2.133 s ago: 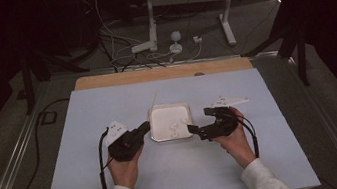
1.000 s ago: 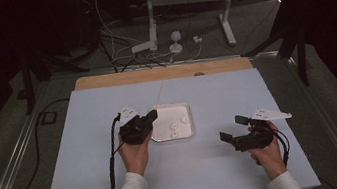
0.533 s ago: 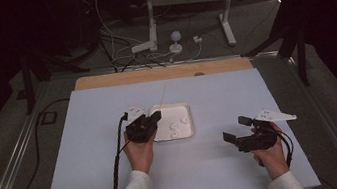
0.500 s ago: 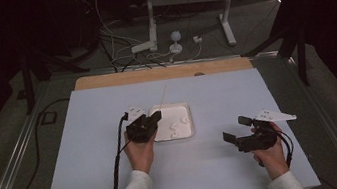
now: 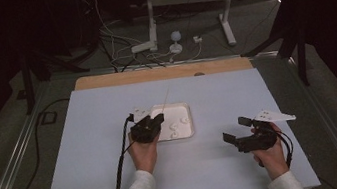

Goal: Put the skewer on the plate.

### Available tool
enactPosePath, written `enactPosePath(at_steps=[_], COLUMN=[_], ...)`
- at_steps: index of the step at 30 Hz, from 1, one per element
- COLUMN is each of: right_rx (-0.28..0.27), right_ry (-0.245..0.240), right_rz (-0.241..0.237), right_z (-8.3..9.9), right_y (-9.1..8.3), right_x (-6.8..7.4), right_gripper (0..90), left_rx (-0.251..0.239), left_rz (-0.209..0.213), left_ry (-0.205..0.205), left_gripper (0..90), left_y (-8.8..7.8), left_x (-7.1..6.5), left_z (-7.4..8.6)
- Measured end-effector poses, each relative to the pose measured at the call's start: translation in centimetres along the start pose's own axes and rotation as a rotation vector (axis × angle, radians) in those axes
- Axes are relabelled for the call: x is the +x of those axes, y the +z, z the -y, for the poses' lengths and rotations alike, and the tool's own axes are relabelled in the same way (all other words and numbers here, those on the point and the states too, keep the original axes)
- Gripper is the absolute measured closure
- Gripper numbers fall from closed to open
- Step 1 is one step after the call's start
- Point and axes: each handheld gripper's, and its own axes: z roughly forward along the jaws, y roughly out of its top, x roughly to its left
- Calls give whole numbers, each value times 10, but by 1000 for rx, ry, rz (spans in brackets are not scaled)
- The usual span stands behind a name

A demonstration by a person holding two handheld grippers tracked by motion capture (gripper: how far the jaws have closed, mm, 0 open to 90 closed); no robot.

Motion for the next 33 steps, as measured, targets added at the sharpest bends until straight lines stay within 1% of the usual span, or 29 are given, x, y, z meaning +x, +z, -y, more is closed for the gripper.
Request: enactPosePath(at_steps=[2, 7, 15, 19, 20, 21, 24, 26, 27, 28, 29, 30, 33], right_rx=[0, 2, 2, 2, 2, 2, 2, 2, 3, 2, 1, 1, 1], right_ry=[0, 0, -1, -2, -2, -2, -3, -3, -2, -3, -3, -3, -2], right_rz=[0, -2, -3, -4, -4, -4, -4, -5, -5, -6, -6, -6, -7], right_z=[0, 0, 0, 0, 0, 0, 0, 0, 0, 0, 0, 0, 0], right_y=[0, 0, 0, 0, 0, 0, 0, 0, 0, 0, 0, 0, 0], right_x=[0, -1, -1, 0, 0, 0, 0, 0, 0, 0, 0, 0, 0], right_gripper=[0, 0, 0, 0, 0, 0, 0, 0, 0, 0, 0, 0, 0], left_rx=[6, 30, 56, 64, 64, 66, 67, 66, 63, 65, 68, 65, 55], left_rz=[-5, -19, -37, -42, -44, -43, -41, -25, -10, -6, -4, 8, 8], left_ry=[-12, -18, -27, -41, -46, -48, -66, -90, -100, -108, -118, -120, -101], left_gripper=[895, 894, 890, 885, 862, 818, 648, 535, 495, 458, 400, 371, 295], left_y=[2, 8, 15, 17, 17, 18, 20, 20, 20, 20, 19, 19, 15], left_x=[1, 2, 3, 3, 3, 3, 3, 5, 6, 7, 7, 9, 9], left_z=[3, 9, 12, 14, 14, 14, 14, 14, 14, 13, 13, 13, 11])
